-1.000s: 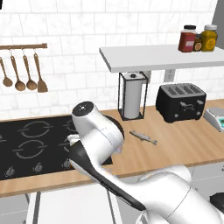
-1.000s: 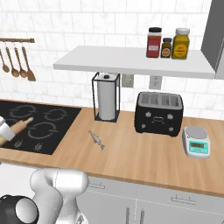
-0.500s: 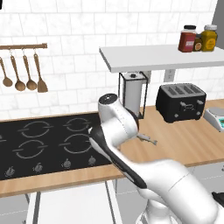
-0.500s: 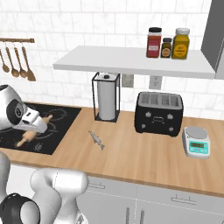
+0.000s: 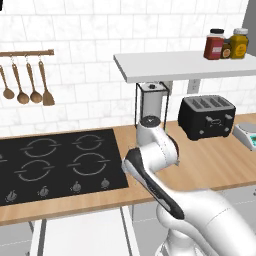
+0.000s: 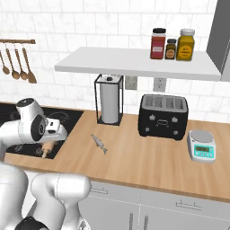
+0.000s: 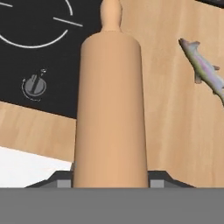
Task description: Pick the rolling pin from the drawer and place it on the counter.
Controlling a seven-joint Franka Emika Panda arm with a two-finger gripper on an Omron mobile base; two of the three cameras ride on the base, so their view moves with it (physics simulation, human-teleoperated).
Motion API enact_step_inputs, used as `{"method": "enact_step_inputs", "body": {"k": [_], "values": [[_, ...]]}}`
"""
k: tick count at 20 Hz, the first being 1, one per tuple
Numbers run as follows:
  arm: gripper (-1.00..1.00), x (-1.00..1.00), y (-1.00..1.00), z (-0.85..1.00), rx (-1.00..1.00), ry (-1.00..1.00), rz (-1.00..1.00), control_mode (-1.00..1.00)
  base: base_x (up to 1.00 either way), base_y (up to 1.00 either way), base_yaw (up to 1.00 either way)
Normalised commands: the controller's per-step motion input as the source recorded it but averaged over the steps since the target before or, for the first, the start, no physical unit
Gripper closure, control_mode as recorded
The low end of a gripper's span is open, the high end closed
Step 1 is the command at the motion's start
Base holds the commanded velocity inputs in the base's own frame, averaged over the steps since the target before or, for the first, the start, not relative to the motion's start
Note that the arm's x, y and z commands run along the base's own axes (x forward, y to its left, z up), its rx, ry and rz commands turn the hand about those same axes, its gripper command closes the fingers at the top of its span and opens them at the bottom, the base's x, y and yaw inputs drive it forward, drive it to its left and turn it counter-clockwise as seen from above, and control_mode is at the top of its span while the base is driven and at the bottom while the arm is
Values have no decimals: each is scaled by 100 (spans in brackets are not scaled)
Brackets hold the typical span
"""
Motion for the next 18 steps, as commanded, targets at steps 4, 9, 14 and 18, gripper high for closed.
{"method": "enact_step_inputs", "body": {"k": [4, 9, 14, 18], "values": [[100, 55, -60, -13, 3, 8, 1, -100, 0, 0, 0], [100, 52, -45, -14, 1, 3, 0, -100, 0, 0, 0], [100, 22, -6, -32, 0, 0, 0, -100, 0, 0, 0], [100, 26, -3, -23, 1, -1, 0, -100, 0, 0, 0]]}}
